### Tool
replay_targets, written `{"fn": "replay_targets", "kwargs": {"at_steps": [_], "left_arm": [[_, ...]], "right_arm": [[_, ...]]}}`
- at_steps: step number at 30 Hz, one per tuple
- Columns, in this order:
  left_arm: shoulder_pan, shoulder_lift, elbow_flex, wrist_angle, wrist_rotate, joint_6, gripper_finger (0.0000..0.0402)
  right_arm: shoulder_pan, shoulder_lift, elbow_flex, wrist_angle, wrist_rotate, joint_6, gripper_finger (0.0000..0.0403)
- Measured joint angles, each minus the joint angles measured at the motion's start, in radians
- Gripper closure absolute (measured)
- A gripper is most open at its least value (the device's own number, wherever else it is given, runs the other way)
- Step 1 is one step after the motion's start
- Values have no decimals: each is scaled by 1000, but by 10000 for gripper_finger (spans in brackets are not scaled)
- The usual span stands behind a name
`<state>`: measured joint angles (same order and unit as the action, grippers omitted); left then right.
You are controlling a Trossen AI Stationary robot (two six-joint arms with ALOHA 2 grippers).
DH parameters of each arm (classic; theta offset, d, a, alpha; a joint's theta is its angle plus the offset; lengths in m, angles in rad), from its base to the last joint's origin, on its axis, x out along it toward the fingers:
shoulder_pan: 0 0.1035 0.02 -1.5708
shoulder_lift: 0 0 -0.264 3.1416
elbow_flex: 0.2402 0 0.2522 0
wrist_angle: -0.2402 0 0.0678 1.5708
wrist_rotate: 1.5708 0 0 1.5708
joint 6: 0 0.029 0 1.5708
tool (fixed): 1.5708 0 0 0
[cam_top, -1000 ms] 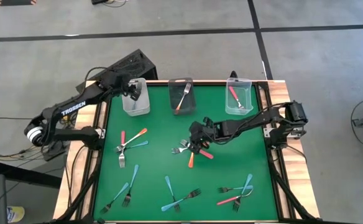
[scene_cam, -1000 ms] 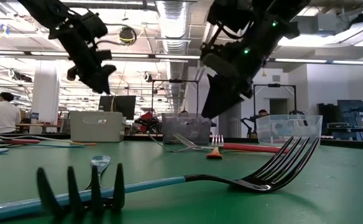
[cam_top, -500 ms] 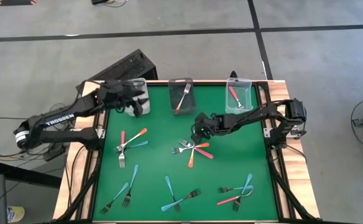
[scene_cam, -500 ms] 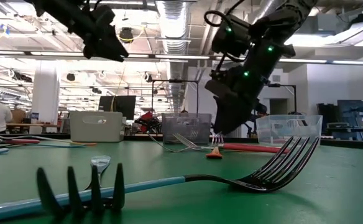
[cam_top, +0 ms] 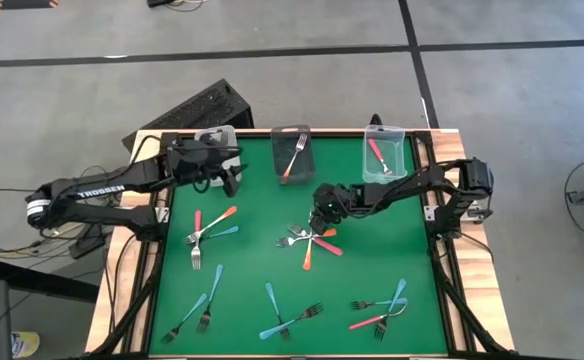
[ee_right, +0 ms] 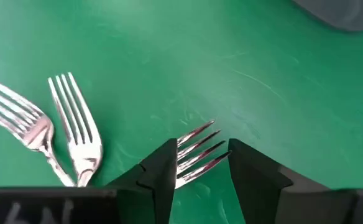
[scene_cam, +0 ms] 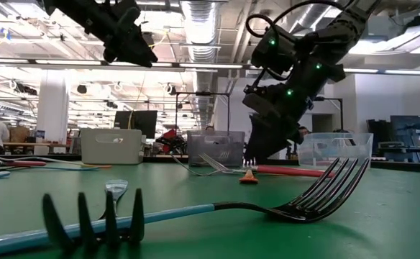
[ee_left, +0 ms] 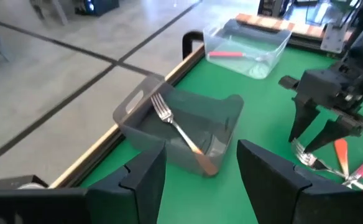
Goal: Sort silverware by color (type)
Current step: Put the orange fork into the black bin
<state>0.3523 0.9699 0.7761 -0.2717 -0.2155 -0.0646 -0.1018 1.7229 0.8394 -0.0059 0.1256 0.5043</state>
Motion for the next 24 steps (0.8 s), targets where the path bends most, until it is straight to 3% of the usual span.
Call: {"fn": "replay_targets", "kwargs": {"at_steps": [4,10,16,24], "left_arm": [[-6,34,0,2,11,-18,216],[-37,141,0,40,25,-32,216],[-76,257,0,104,26,-38,217],[-133,344,0,207,29,-61,217]], "right_arm": [[-1,0,0,-7,-8,-30,275],[1,-1,1,6,-48,-59,385],[-1,-2,1,7,-37,-91,388],[49,-101,0,47,141,-202,398]]}}
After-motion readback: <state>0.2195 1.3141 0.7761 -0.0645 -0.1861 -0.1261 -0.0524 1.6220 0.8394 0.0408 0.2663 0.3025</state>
